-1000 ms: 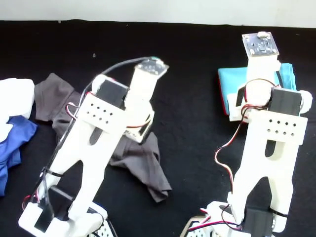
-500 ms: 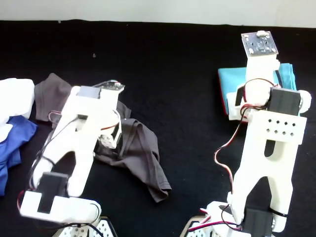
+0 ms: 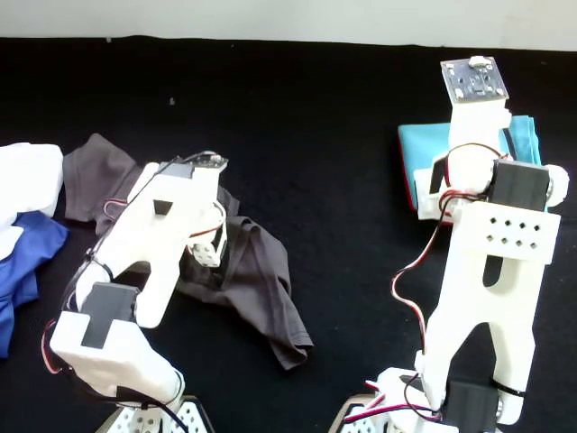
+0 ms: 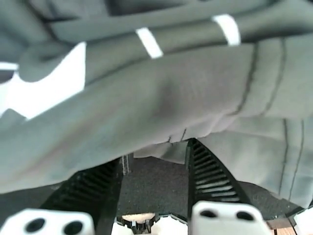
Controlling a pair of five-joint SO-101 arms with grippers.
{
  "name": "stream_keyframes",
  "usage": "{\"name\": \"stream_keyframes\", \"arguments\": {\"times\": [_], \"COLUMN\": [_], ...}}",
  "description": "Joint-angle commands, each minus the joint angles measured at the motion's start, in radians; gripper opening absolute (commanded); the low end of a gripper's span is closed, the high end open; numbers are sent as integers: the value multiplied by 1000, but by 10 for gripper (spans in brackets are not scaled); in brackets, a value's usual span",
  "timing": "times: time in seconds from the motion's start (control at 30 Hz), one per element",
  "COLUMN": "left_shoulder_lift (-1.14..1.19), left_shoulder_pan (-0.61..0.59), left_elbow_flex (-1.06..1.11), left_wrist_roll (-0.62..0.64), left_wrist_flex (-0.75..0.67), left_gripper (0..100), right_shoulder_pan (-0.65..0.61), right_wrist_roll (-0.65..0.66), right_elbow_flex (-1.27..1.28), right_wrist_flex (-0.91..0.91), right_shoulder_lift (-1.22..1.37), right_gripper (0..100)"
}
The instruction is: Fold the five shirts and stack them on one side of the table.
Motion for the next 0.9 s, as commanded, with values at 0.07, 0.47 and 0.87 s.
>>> {"name": "stream_keyframes", "arguments": {"times": [0.07,0.47,0.87], "left_shoulder_lift": [2,-134,-292], "left_shoulder_pan": [82,-71,-137], "left_elbow_flex": [-25,-183,-165], "left_wrist_roll": [6,-32,-121], "left_wrist_flex": [-38,189,336], "left_gripper": [178,9,90], "right_shoulder_pan": [-7,-7,-71], "right_wrist_roll": [8,8,-74], "right_elbow_flex": [2,2,131], "right_wrist_flex": [-16,-19,-165], "right_shoulder_lift": [-21,-19,-21], "right_gripper": [152,152,152]}}
